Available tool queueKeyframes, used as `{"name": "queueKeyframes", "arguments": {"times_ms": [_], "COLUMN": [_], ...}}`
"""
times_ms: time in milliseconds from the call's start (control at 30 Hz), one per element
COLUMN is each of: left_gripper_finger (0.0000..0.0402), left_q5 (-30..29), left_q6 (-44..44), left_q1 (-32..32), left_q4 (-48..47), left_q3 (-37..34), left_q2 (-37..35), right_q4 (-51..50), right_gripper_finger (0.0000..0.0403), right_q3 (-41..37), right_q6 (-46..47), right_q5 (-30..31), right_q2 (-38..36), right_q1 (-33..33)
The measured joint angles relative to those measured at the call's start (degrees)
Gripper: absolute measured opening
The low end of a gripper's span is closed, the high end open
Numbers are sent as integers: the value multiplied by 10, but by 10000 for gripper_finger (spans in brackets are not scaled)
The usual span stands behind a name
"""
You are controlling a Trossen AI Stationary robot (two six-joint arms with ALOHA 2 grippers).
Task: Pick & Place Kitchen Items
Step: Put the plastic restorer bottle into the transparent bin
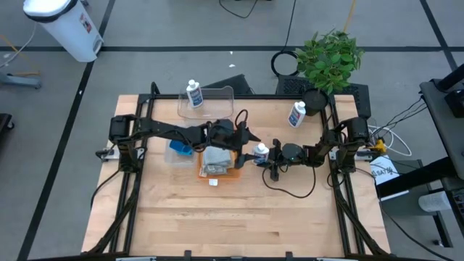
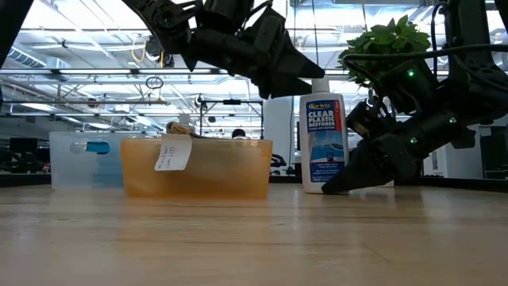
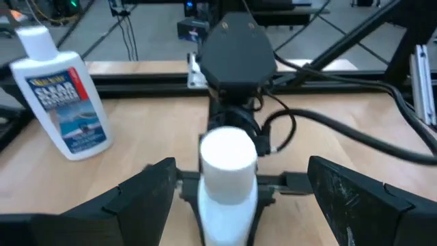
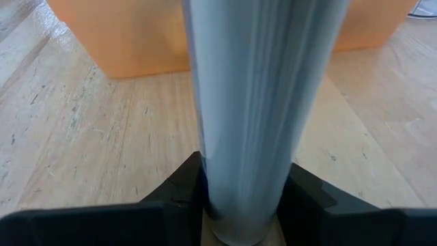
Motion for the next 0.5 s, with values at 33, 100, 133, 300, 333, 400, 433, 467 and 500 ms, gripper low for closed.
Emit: {"name": "queueKeyframes", "arguments": {"times_ms": [33, 100, 133, 300, 333, 400, 433, 467, 500], "left_gripper_finger": [337, 337, 337, 337, 337, 337, 337, 337, 337], "left_q5": [-2, -2, -1, -1, -1, -1, -1, -1, -1], "left_q6": [0, 0, -2, -7, -8, -8, -8, -7, -7], "left_q1": [0, 1, 2, 3, 3, 3, 3, 3, 3], "left_q4": [3, 6, 6, 5, 5, 6, 6, 6, 5], "left_q3": [0, 0, 0, 0, 0, 0, 0, 0, 0], "left_q2": [-1, -1, -1, -1, -1, -1, -1, -1, -1], "right_q4": [0, 0, 0, 0, 0, 0, 0, 0, 0], "right_gripper_finger": [113, 110, 110, 114, 115, 114, 112, 111, 110], "right_q3": [0, 0, 0, 0, 0, 0, 0, 0, 0], "right_q6": [0, 0, 0, 0, 0, 0, 0, 0, 0], "right_q5": [0, 0, 0, 0, 0, 0, 0, 0, 0], "right_q2": [0, 0, 0, 0, 0, 0, 0, 0, 0], "right_q1": [0, 0, 0, 0, 0, 0, 0, 0, 0]}}
